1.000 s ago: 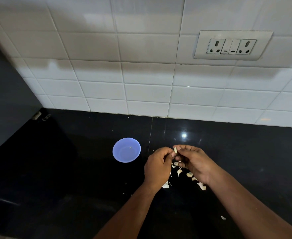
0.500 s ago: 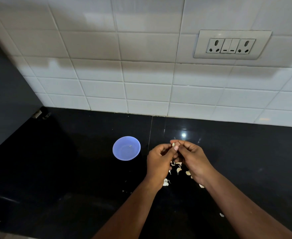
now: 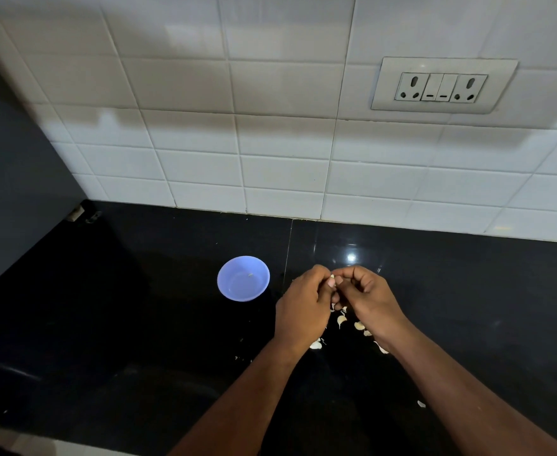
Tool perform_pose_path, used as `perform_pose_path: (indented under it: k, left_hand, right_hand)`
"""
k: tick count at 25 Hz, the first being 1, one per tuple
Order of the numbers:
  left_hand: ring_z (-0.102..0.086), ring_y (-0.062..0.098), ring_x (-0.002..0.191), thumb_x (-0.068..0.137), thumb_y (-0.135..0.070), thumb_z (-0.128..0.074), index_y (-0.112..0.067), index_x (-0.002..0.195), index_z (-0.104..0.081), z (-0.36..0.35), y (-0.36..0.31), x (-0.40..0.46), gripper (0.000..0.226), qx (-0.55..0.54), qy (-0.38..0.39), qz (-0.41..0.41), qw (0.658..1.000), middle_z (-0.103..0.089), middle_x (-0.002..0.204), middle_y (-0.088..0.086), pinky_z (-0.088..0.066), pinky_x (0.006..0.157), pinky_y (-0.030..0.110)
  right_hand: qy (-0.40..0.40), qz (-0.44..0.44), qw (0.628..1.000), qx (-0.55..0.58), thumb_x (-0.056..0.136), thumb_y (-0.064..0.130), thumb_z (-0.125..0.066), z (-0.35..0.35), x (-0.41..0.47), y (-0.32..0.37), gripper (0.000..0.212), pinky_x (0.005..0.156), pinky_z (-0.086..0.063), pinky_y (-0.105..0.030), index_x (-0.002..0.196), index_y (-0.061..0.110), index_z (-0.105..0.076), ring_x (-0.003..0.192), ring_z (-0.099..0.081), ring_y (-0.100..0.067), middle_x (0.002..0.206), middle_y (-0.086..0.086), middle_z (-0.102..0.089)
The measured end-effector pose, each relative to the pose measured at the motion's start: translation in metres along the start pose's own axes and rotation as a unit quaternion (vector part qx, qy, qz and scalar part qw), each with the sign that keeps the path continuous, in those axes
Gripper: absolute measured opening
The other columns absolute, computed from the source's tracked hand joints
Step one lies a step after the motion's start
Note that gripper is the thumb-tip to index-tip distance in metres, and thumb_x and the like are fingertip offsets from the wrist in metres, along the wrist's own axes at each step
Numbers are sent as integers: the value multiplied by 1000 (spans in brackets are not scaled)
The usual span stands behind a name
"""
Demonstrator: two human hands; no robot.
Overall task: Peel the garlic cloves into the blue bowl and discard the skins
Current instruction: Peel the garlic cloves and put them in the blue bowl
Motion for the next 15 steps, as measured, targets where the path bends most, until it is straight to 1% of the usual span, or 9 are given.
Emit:
perform_pose_path:
  k: [1,2,4,7,11,13,15]
  left_hand:
    - [-60,6,86,108,-39,-47,-30,98,-48,0,-1,-1,14,14,13,-6,1000,-65,93,-14,-50,72,38]
    - [-60,5,83,109,-38,-45,-30,97,-46,0,-1,-1,15,2,26,-6,1000,-65,90,-14,-48,71,36]
    - [-59,1,75,109,-35,-45,-28,94,-47,-1,2,-1,17,-54,40,14,998,-65,82,-16,-46,69,32]
    - [-61,3,72,108,-32,-48,-29,90,-51,0,4,-1,19,-101,19,33,994,-66,77,-18,-50,71,39]
    - [-57,1,63,107,-26,-48,-28,86,-50,-4,4,-3,22,-111,-3,58,992,-65,73,-22,-45,64,35]
    - [-56,7,62,103,-26,-49,-26,84,-47,-4,4,-4,19,-100,-23,67,992,-63,71,-13,-47,63,41]
    - [-54,8,62,98,-27,-51,-24,80,-48,-4,4,-3,18,-105,-30,83,991,-61,68,-9,-49,63,42]
  right_hand:
    - [7,6,1000,-5,106,8,-58,0,-2,1,18,71,-59,-27,108,8,-76,73,-66,-18,80,-13,-73]
    - [16,11,1000,-4,105,8,-58,1,-3,1,19,72,-60,-28,108,8,-76,74,-67,-18,82,-14,-73]
    - [29,15,999,8,104,6,-60,0,-6,2,19,76,-60,-28,112,9,-77,76,-69,-17,84,-13,-75]
    - [21,16,1000,6,101,5,-64,-2,-6,4,18,77,-60,-26,112,10,-78,78,-71,-17,85,-9,-77]
    - [6,16,999,-44,99,4,-68,-4,-2,4,13,78,-63,-33,103,12,-77,81,-76,-24,89,-9,-79]
    - [9,4,999,-46,98,0,-65,-6,-2,1,14,79,-64,-37,103,10,-75,85,-77,-30,92,-10,-79]
    - [4,-28,1000,-3,98,-2,-63,-8,-4,-4,15,77,-63,-34,106,6,-73,85,-77,-30,94,-14,-78]
Point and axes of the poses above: each hand's wrist, its own x-axis towards the middle knuckle, its own z-axis out of the back of the hand, y = z × x, the point moved 3 cm from there along x, towards the middle knuckle
